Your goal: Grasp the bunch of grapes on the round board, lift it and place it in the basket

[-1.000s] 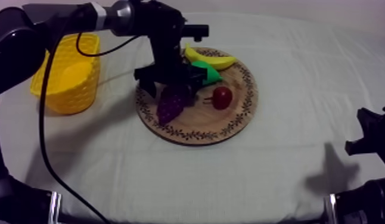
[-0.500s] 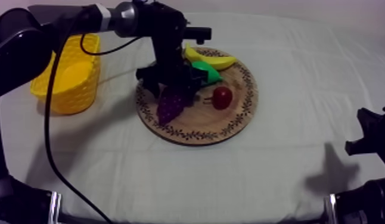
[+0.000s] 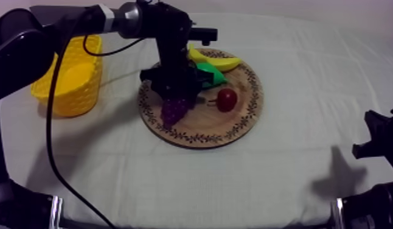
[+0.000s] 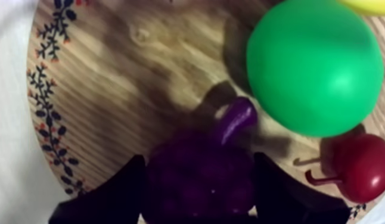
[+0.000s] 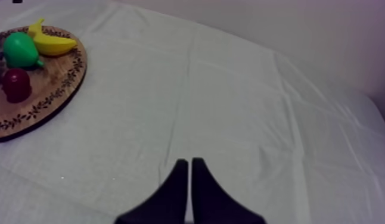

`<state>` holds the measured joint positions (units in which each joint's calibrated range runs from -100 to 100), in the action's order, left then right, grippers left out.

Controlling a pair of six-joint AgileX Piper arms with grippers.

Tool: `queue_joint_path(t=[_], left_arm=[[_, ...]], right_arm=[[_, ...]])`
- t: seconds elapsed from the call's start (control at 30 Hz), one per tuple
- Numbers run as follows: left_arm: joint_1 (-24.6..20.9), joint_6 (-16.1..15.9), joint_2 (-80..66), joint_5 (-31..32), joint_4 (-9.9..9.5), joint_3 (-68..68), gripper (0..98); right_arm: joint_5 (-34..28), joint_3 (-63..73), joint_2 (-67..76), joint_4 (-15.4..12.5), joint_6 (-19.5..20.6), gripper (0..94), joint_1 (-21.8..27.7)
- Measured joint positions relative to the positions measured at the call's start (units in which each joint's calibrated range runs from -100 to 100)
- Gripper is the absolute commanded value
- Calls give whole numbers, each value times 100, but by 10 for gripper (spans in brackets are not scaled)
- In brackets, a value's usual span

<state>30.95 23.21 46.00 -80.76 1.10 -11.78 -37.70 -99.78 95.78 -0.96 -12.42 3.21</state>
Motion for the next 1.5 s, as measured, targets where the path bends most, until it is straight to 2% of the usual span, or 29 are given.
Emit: queue_joint_path(t=[0.27, 0.43, 0.8, 1.13, 1.5], left_arm=[[48, 77, -409, 22, -32, 298, 399], [110, 165, -976, -106, -141, 594, 401], [138, 425, -2855, -260, -311, 1786, 409], [-503, 361, -4408, -268, -423, 3187, 410], [-1459, 125, -4980, -151, -556, 3841, 414]], right_arm=[[0, 0, 0, 0, 0, 3, 0], [0, 0, 0, 0, 0, 3, 0], [-6, 0, 0, 0, 0, 3, 0], [-6, 0, 0, 0, 0, 3, 0], [-6, 0, 0, 0, 0, 3, 0]])
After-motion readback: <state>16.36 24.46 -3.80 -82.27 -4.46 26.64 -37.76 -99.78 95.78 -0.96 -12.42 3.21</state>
